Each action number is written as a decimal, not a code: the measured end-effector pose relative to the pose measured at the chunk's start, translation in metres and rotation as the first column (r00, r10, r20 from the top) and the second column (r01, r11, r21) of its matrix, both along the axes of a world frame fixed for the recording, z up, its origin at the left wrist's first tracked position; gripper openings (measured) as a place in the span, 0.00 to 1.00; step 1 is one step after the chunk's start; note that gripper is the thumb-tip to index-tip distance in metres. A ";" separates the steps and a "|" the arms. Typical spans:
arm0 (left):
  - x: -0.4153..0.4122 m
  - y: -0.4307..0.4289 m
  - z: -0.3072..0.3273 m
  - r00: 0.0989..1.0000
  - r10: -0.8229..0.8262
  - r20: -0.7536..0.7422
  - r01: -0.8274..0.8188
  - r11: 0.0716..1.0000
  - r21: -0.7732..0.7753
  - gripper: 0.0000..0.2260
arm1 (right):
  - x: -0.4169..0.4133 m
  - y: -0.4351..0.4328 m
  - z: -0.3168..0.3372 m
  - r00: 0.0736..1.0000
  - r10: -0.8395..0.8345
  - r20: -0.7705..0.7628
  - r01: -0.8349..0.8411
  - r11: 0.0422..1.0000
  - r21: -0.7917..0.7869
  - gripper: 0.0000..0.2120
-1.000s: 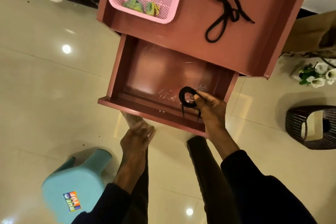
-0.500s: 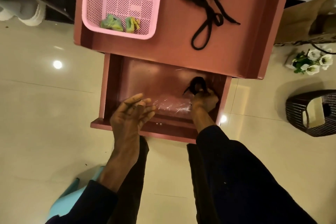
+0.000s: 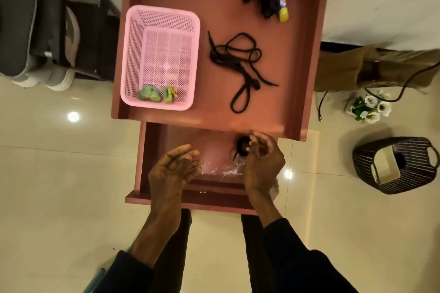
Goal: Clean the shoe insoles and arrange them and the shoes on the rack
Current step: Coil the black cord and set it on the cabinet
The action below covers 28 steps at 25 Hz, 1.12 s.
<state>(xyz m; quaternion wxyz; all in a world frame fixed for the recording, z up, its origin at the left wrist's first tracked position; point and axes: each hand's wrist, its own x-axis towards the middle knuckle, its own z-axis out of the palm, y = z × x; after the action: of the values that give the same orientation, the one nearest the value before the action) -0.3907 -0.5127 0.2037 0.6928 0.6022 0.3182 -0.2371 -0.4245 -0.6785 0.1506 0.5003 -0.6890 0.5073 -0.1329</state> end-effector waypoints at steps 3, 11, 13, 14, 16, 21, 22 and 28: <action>0.015 -0.024 0.020 1.000 -0.006 0.005 0.006 0.999 -0.037 0.09 | 0.042 -0.034 0.020 0.990 0.134 0.053 -0.132 0.990 -0.045 0.09; 0.045 -0.064 0.052 0.999 -0.015 0.030 0.017 0.997 -0.080 0.14 | 0.117 -0.097 0.011 0.931 0.322 -0.175 -0.362 0.880 -0.308 0.10; 0.053 -0.069 0.058 0.999 -0.010 0.037 0.013 0.997 -0.079 0.15 | 0.125 -0.110 -0.004 0.840 0.411 -0.354 -0.520 0.797 -0.308 0.10; 0.056 -0.071 0.059 0.999 -0.009 0.034 0.012 0.997 -0.076 0.14 | 0.125 -0.114 -0.010 0.765 0.458 -0.452 -0.611 0.737 -0.288 0.09; 0.063 -0.075 0.059 1.000 -0.014 -0.004 0.014 0.997 -0.079 0.11 | 0.123 -0.119 -0.013 0.679 0.515 -0.524 -0.706 0.655 -0.270 0.05; 0.075 -0.107 0.062 0.981 -0.168 -0.091 0.157 0.980 -0.122 0.13 | 0.098 -0.106 0.057 0.816 0.557 -0.157 -0.579 0.782 -0.233 0.04; 0.078 -0.115 0.065 0.974 -0.203 -0.100 0.191 0.974 -0.122 0.14 | 0.085 -0.097 0.077 0.805 0.586 -0.092 -0.590 0.774 -0.232 0.06; 0.089 -0.144 0.145 0.945 -0.306 -0.118 0.290 0.947 -0.139 0.14 | 0.020 -0.067 0.180 0.696 0.711 0.098 -0.707 0.703 -0.076 0.09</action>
<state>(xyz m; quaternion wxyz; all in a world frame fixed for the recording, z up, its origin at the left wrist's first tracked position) -0.3012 -0.6570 0.3483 0.6600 0.5831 0.2555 -0.3989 -0.4043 -0.7452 0.3308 0.5311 -0.8299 0.1696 0.0211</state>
